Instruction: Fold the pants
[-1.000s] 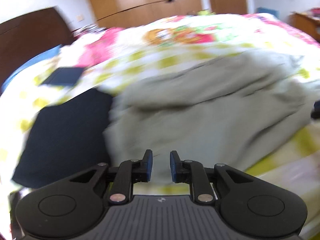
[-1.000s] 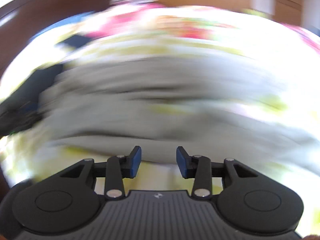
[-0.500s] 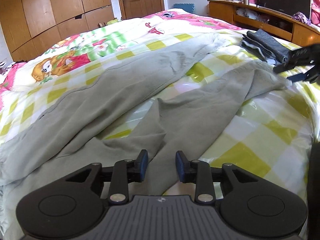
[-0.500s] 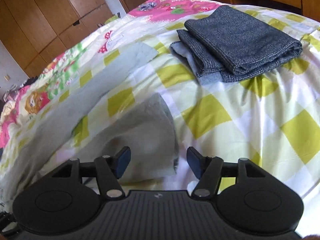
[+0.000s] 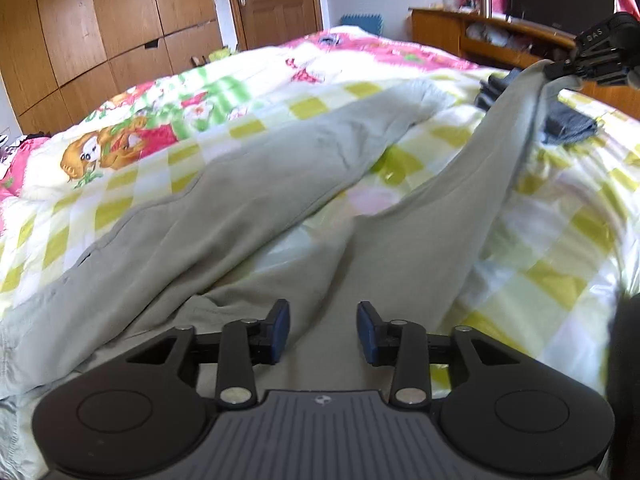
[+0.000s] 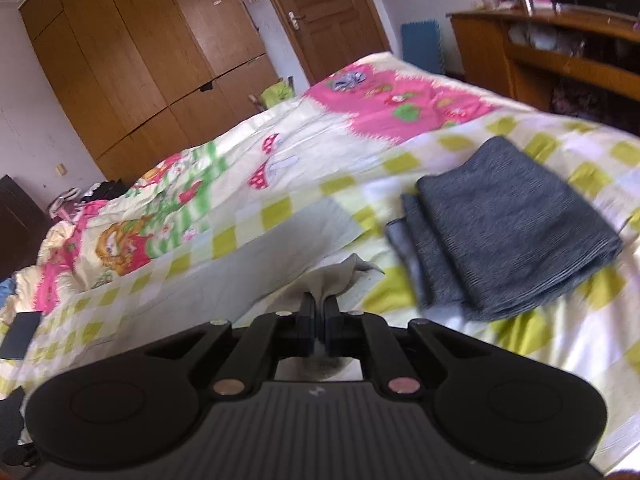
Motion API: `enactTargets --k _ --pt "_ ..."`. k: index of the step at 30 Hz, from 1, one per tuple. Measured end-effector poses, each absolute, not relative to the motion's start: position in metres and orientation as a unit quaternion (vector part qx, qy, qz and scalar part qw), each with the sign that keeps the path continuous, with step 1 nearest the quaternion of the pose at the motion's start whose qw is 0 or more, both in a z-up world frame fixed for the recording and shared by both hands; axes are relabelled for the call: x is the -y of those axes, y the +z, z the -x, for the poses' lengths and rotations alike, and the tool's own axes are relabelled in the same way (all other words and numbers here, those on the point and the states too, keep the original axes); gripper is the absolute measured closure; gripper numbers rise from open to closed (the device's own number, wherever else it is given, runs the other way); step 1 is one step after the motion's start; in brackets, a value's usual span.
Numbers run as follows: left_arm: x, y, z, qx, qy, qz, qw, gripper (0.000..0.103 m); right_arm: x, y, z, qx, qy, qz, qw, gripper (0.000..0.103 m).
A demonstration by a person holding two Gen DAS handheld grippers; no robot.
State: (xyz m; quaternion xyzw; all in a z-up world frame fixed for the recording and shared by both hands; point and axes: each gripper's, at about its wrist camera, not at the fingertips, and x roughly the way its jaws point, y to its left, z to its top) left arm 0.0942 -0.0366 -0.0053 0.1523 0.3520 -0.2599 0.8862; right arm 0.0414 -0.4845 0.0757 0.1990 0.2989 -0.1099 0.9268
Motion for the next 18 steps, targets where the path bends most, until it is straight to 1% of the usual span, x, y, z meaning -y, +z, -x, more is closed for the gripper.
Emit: enactTargets --k 1,4,7,11,13,17,18 --pt "0.038 -0.008 -0.096 -0.352 -0.258 -0.151 0.887 0.047 0.490 0.072 -0.042 -0.302 -0.130 -0.190 0.925 0.097" --pt "0.046 -0.023 -0.105 -0.364 -0.251 -0.152 0.884 0.047 0.498 0.040 -0.048 -0.370 -0.190 -0.133 0.900 0.095" --pt "0.050 -0.032 -0.108 -0.374 -0.248 -0.167 0.878 0.046 0.498 0.017 -0.042 -0.397 -0.192 -0.127 0.888 0.093" --pt "0.052 -0.030 -0.106 -0.367 -0.247 -0.183 0.878 0.045 0.502 0.017 -0.042 -0.393 -0.185 -0.159 0.886 0.093" --pt "0.054 -0.029 -0.107 -0.367 -0.247 -0.189 0.877 0.045 0.504 0.028 -0.042 -0.386 -0.191 -0.150 0.890 0.093" --pt "0.057 -0.028 -0.108 -0.362 -0.253 -0.200 0.875 0.045 0.504 0.054 -0.036 -0.346 -0.200 -0.109 0.910 0.093" --pt "0.058 -0.030 -0.109 -0.365 -0.251 -0.202 0.874 0.045 0.507 0.053 -0.037 -0.346 -0.213 -0.096 0.909 0.088"
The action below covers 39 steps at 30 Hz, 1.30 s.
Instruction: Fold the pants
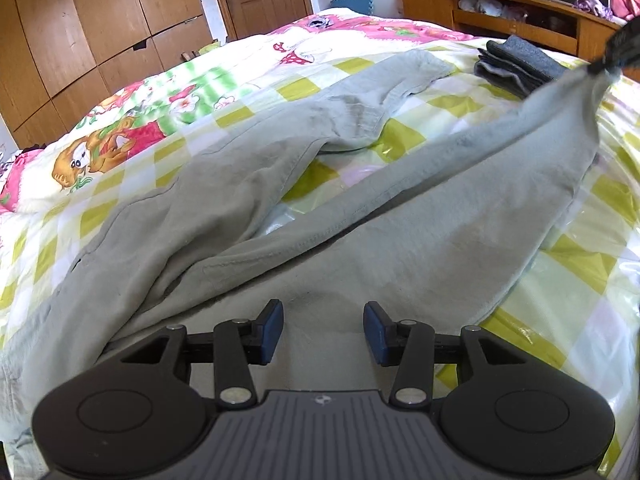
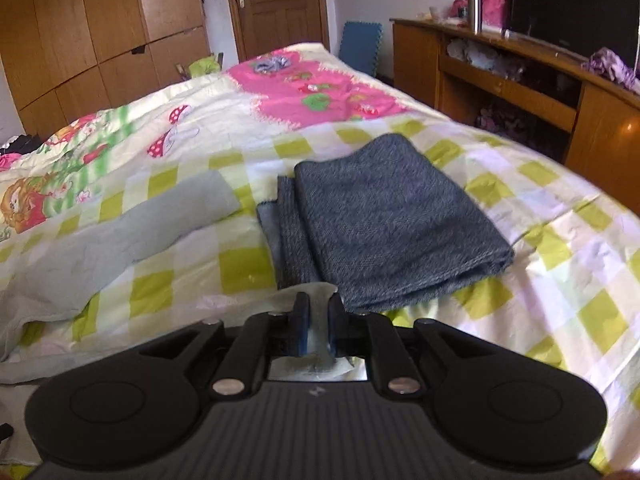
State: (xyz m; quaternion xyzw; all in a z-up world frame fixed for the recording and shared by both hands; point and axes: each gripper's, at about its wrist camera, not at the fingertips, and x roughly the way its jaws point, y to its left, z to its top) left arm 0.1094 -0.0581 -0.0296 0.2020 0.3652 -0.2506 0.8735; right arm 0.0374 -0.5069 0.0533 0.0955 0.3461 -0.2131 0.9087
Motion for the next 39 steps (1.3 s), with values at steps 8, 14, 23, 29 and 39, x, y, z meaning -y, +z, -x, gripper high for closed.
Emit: enactTargets --k 8,14,23,29,39 --pt "0.049 -0.029 -0.097 -0.370 -0.256 -0.205 0.869 0.044 0.507 0.025 -0.011 -0.393 -0.205 -0.110 0.890 0.058" --pt "0.037 -0.032 -0.090 -0.375 -0.242 -0.201 0.872 0.037 0.511 -0.025 -0.020 -0.426 -0.218 -0.208 0.853 0.059" --pt "-0.028 -0.011 -0.086 -0.360 -0.197 -0.209 0.888 0.037 0.419 0.047 -0.051 -0.380 -0.172 0.008 0.909 0.069" --pt "-0.110 0.014 -0.133 -0.326 -0.114 -0.209 0.915 0.037 0.286 0.042 -0.178 -0.387 0.073 0.085 0.915 0.066" --pt "-0.186 -0.016 -0.222 -0.401 -0.122 -0.205 0.884 0.037 0.113 -0.005 -0.297 -0.392 0.300 0.318 0.809 0.058"
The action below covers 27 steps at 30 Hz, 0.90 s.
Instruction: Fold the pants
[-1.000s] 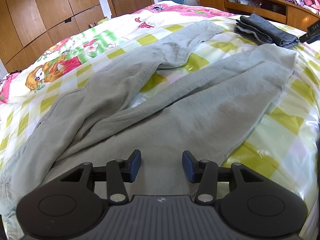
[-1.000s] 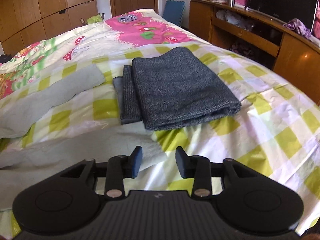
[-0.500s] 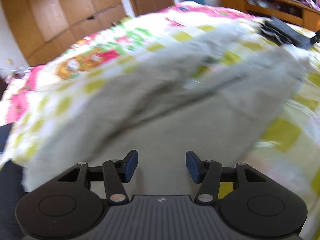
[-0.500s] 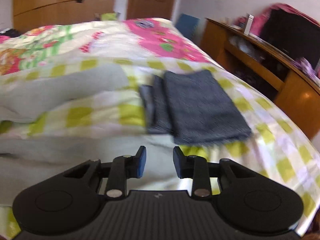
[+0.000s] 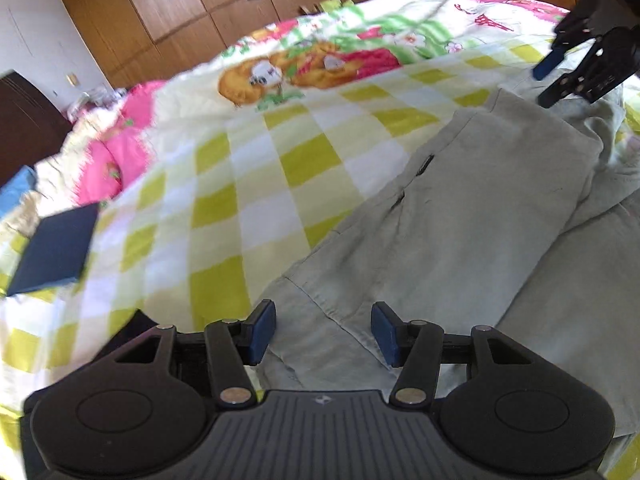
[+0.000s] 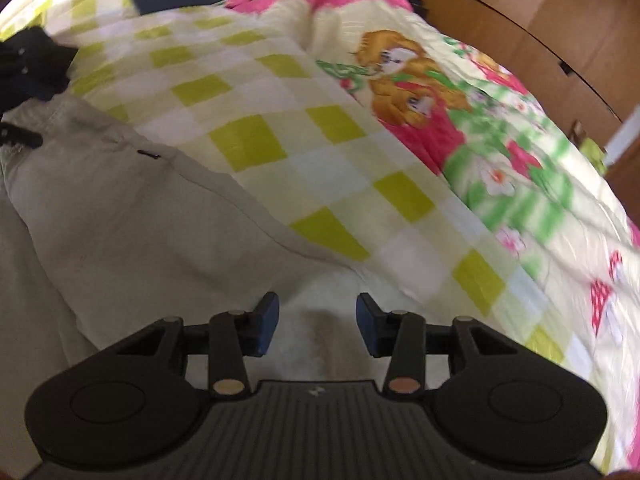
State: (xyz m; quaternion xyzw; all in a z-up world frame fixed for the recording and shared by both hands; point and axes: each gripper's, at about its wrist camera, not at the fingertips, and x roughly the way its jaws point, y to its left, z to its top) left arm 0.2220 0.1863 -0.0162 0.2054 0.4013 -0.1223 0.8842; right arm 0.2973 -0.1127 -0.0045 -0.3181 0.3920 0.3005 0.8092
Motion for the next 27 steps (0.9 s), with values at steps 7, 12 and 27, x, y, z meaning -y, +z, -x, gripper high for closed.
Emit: enactTargets --k 7,12,27 --pt "-0.205 -0.023 -0.262 -0.441 -0.159 -0.185 0.864 0.036 0.097 -0.027 -0.335 -0.425 0.336 0.360 0.760 0.042" --pt "-0.208 -0.031 -0.276 -0.463 -0.188 -0.192 0.845 0.034 0.104 -0.031 -0.354 -0.451 0.360 0.362 0.732 0.041" --pt "-0.193 -0.023 -0.276 -0.452 -0.191 -0.229 0.841 0.074 0.123 -0.004 -0.363 -0.452 0.299 0.325 0.775 0.102"
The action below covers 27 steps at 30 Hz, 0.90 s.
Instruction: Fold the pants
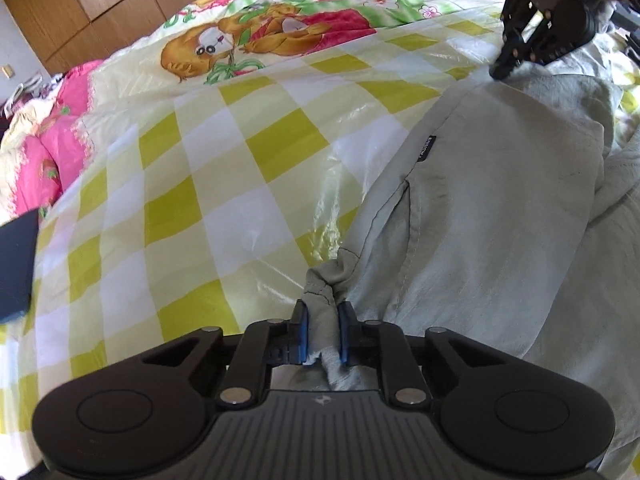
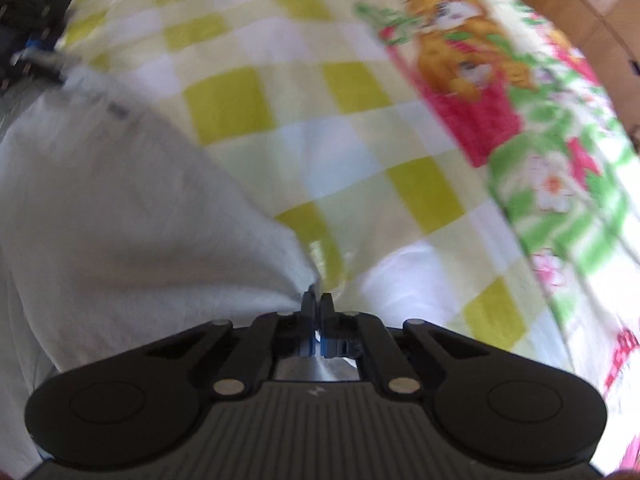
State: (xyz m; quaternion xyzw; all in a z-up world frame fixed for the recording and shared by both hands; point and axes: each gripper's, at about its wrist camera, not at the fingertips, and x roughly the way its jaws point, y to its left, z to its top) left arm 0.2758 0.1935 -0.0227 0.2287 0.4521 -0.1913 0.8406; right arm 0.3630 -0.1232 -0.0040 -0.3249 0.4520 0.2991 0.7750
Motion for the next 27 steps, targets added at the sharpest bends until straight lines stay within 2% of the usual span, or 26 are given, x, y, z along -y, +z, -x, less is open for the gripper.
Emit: enactTargets --k 3,9,15,17,21,24,27 --pt "-0.195 -0.011 -0.281 -0.429 -0.179 -0.236 0.853 0.075 0.133 0.033 -0.365 -0.416 0.272 0.283 0.821 0.102" --pt "-0.193 0.029 -0.297 -0.354 -0.131 -0.255 0.890 0.075 0.131 0.097 -0.341 -0.316 0.238 0.296 0.869 0.102" --pt "-0.189 0.063 -0.269 -0.263 -0.093 -0.274 0.920 0.075 0.142 0.130 -0.246 -0.249 0.214 0.307 0.893 0.102" --pt "-0.190 0.062 -0.242 -0.245 -0.095 -0.283 0.923 0.075 0.144 0.121 -0.200 -0.248 0.221 0.325 0.886 0.102" --pt "-0.188 0.038 -0.170 -0.242 -0.102 -0.307 0.915 0.075 0.136 0.069 -0.121 -0.300 0.245 0.327 0.862 0.102" --pt "-0.188 0.008 -0.122 -0.264 -0.103 -0.315 0.906 0.075 0.127 0.027 -0.092 -0.364 0.263 0.297 0.843 0.102" --pt "-0.194 -0.014 -0.087 -0.281 -0.093 -0.308 0.904 0.075 0.119 0.003 -0.076 -0.394 0.267 0.286 0.832 0.102"
